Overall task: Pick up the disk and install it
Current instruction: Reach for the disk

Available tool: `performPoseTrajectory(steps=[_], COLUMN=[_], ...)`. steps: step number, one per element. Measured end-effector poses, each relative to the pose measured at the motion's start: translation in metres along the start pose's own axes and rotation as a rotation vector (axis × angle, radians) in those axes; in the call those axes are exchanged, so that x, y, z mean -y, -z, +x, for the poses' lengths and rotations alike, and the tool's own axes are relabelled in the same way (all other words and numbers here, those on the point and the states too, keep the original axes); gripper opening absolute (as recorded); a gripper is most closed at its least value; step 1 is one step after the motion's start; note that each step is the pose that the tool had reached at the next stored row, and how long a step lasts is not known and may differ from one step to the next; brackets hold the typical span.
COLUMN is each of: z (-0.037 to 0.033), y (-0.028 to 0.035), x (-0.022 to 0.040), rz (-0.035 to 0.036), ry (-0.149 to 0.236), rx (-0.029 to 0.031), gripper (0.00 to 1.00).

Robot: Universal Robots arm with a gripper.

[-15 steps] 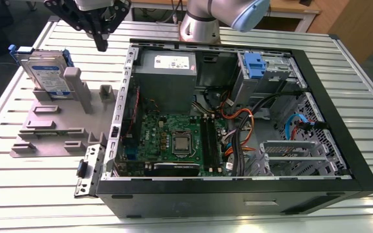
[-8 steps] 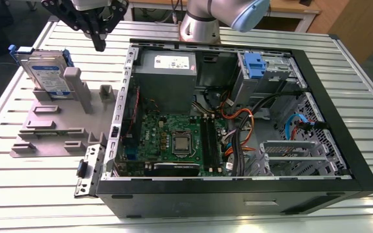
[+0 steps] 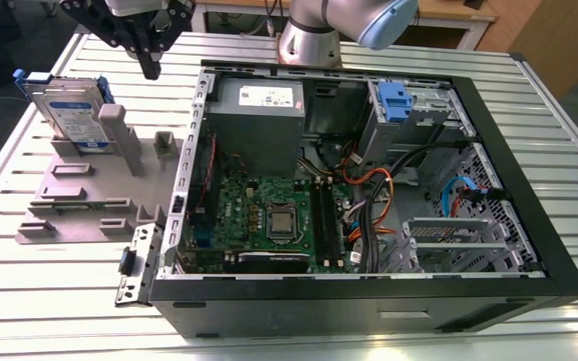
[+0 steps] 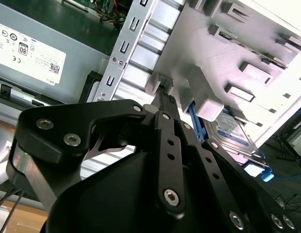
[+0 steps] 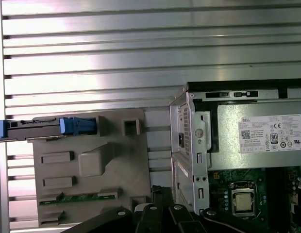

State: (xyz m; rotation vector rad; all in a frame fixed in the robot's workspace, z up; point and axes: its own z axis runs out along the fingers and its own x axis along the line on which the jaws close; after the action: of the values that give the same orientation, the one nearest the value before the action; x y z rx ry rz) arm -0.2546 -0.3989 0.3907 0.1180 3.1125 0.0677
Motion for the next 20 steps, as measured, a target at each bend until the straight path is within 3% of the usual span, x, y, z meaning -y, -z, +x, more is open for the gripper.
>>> performPoseTrajectory(steps=[20], z=[0.0102], y=[0.0002], x=[0.0008], rz=[0.0], ry=[0.0], rx=[0.0], gripper=[0.11])
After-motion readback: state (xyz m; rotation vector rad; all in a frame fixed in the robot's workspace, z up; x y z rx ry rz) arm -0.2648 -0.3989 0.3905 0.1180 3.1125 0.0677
